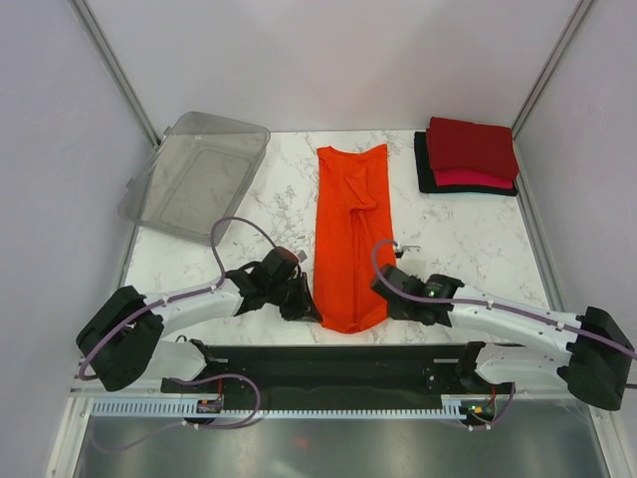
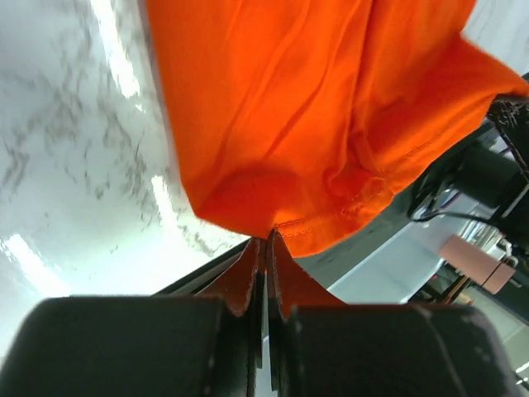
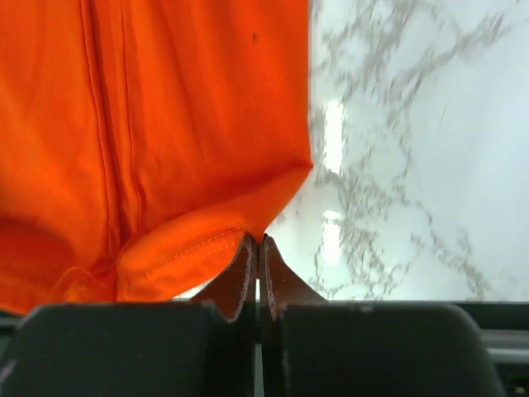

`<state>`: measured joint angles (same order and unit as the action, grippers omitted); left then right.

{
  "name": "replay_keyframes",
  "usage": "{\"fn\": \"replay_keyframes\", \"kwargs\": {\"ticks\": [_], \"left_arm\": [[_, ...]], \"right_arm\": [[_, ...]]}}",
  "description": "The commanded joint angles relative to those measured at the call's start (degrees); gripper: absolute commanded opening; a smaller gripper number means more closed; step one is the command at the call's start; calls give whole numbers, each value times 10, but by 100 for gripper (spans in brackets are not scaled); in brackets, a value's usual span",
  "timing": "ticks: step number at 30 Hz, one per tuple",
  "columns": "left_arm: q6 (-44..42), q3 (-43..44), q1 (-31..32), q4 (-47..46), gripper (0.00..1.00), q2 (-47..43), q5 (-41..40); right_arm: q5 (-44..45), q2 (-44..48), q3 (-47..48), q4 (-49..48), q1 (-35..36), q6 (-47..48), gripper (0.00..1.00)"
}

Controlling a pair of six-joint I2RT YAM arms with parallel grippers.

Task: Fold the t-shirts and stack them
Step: Fold the tshirt

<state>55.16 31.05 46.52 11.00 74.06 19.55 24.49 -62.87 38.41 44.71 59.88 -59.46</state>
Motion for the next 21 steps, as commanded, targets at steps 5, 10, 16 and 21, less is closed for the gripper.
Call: {"fn": "replay_keyframes", "kwargs": {"ticks": [5,10,16,21], "left_arm": [[-72,147,-71,32,2,81,6],[-109,221,-137,45,2,136,15],[-169,342,-173,66,2,236,-6],[-182,425,-196,78,2,317,17]], "right_arm": [[-71,-100,107,-95,-160,221,0],[-90,-191,196,-112,-217,295,0],[-103,-267,275,-119,-281,358,0],[-112,-328,341,-121,-333,389,0]]}}
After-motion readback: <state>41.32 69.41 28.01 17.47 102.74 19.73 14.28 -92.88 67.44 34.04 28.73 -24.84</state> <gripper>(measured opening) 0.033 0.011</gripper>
